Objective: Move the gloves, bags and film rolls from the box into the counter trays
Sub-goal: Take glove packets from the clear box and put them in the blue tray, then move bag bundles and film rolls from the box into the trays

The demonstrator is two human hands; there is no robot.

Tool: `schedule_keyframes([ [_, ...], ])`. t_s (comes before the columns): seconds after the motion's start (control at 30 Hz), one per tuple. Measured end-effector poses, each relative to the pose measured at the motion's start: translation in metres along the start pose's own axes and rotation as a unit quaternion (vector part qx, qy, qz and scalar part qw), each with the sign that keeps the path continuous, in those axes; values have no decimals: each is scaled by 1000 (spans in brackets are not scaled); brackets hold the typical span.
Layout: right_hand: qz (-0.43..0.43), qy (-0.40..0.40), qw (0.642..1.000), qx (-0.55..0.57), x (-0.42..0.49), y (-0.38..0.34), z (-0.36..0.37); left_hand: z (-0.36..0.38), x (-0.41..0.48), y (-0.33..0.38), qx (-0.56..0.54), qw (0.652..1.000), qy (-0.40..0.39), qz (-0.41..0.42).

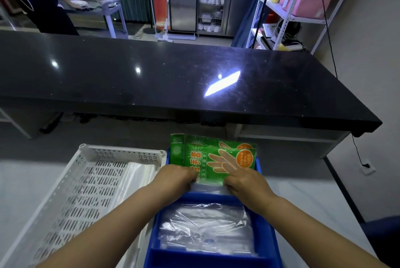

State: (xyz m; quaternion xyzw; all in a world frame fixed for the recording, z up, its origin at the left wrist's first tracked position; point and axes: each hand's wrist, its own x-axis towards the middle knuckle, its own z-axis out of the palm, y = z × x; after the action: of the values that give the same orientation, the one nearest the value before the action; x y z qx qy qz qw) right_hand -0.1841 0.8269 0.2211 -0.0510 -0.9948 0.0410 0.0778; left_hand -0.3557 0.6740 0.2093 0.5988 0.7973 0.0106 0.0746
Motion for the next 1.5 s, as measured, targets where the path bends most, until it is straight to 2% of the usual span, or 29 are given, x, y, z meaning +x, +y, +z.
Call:
schedule_keyframes([
  [0.1,-1,-46,998,-42,-4,5,-6,-7,-1,-11,85,996,-12,20],
  [0.23,16,-69,997,-42,-14,15,-9,-15,-9,-23,82,996,9,39],
  [0.4,62,39,997,-3,-25,24,-26,-27,-17,-11,32,992,121,6],
  [0.5,100,57,992,50,-31,27,-34,-30,-22,18,14,986,162,44],
  [0.6,118,59,988,82,-40,32,-38,-25,-27,39,7,989,134,61],
  [0.7,110,53,989,85,-47,33,-42,-22,-38,45,6,992,125,10],
  [0.83,47,53,993,96,-46,20,-39,-24,-65,47,-56,976,179,-114],
  [0.93,-28,59,992,107,-35,-2,-29,-24,-96,53,-55,962,197,-183],
  [1.17,-214,14,968,134,-16,-90,-6,-8,-218,69,-9,921,146,-362],
  [1.33,-308,-5,945,108,-13,-155,-9,-2,-313,88,-8,897,147,-417],
  [1.43,-365,-42,926,88,-16,-204,-6,12,-377,99,-32,861,133,-489],
  [1.5,-396,-64,914,64,-17,-243,-4,28,-417,102,-71,828,94,-549],
])
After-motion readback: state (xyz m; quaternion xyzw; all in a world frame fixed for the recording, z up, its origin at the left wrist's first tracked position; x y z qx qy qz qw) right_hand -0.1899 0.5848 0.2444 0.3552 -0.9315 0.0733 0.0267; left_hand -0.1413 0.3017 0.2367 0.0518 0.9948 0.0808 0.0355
